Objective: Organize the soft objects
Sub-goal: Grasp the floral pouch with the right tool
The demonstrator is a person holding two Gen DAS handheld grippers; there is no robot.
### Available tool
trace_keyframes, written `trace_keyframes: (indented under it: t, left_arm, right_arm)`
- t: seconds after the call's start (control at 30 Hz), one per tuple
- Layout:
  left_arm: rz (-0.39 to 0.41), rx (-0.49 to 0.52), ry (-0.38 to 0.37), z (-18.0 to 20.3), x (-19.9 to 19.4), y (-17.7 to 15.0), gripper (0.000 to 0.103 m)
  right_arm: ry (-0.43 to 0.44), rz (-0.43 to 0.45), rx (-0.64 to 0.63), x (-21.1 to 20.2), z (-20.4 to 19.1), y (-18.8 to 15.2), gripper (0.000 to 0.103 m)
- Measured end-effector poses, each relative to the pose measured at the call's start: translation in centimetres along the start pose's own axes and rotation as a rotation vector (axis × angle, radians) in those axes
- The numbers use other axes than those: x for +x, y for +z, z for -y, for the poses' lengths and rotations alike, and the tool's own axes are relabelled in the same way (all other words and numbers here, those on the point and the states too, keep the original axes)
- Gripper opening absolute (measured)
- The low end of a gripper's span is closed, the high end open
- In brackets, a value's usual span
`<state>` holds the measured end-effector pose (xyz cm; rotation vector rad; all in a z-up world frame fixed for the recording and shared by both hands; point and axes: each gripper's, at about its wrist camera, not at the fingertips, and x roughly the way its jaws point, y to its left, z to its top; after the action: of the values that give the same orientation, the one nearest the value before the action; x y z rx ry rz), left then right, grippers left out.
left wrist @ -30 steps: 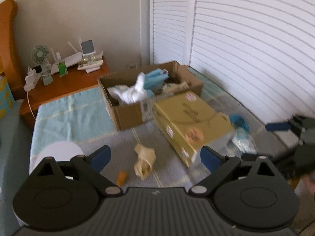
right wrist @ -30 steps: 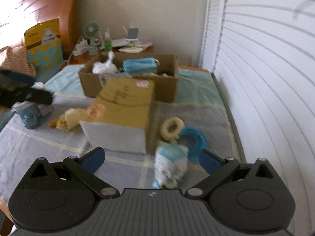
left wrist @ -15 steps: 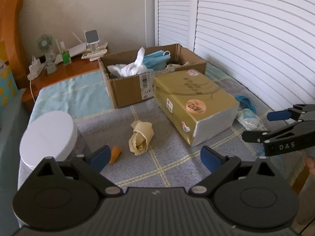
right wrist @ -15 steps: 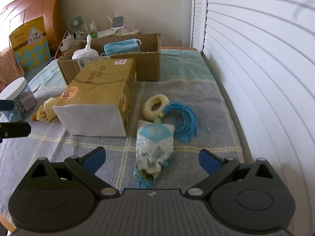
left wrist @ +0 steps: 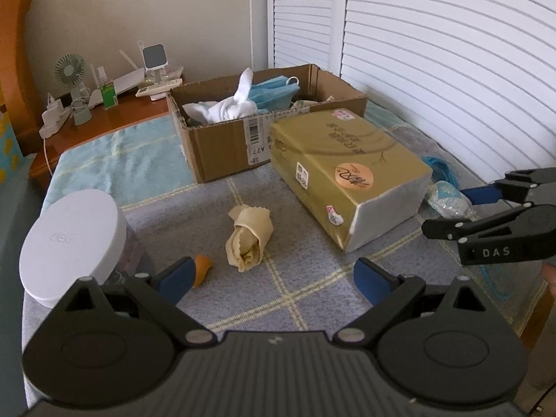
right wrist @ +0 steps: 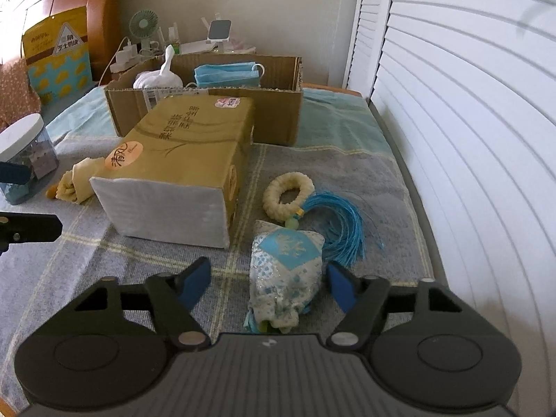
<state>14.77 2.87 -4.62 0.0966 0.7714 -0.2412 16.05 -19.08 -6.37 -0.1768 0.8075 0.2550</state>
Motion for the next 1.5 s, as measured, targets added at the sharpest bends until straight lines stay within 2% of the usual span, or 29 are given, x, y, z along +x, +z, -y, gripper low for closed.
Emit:
trace_keyframes:
  t: [0.3,0.47,0.53,0.67,0.7,0.97,1.07,1.23,1.3,1.37,1.5]
  left_arm:
    - [0.015,0.008,-0.028,0.3,-0.6,0.0,0.097]
    - [0.032,0.01,-0.036,0.3,-1.2,0.0,0.097]
    - [0.038,0.011,-0.039,0.2,-1.5,0.0,0.097]
    - [0.044,0.01,-0.046,0.1,-1.8,-0.1,0.097]
    - [0.043,0.011,-0.049,0.1,-1.8,-0.2,0.097]
    - [0.026,0.04,-0.047,0.0,-0.9,-0.1,0.097]
    - [0.025,0.051,-0.045,0.0,-0.4,0.1,0.096]
    - [0.04,0.059,-0.008,0.0,0.9,0.7,0.081]
    - [0.036,0.063,0.005,-0.1,1.5,1.0,0.068]
    - [0.025,0.051,0.016,-0.5,2.2,1.2,0.061]
    - [0.016,0.044,0.033,-1.0,3.2,1.5,0.056]
  right_arm:
    - [0.094,-0.042,-0.03,-1.0,-1.2,-0.3,0.074]
    - [0.178,-0.05,-0.059,-2.3,-2.4,-0.7,0.074]
    - [0.168,-0.036,-0.085,-2.9,-2.8,-0.8,0.075]
    - [0.103,0.013,-0.109,-3.1,-2.4,-0.1,0.09]
    - [0.095,0.026,-0.112,-2.9,-2.2,0.1,0.09]
    - [0.129,-0.001,-0.124,0.0,-1.5,0.3,0.09]
    - [0.123,-0.011,-0.138,0.0,-1.7,0.1,0.082]
    - [0.123,-0.015,-0.13,-0.1,-1.8,-0.3,0.078]
    - [0.122,-0.012,-0.131,-0.1,-1.9,-0.4,0.078]
    - [0.125,-0.012,-0.128,-0.1,-1.8,-0.4,0.078]
    - [0.127,-0.011,-0.125,-0.1,-1.8,-0.4,0.077]
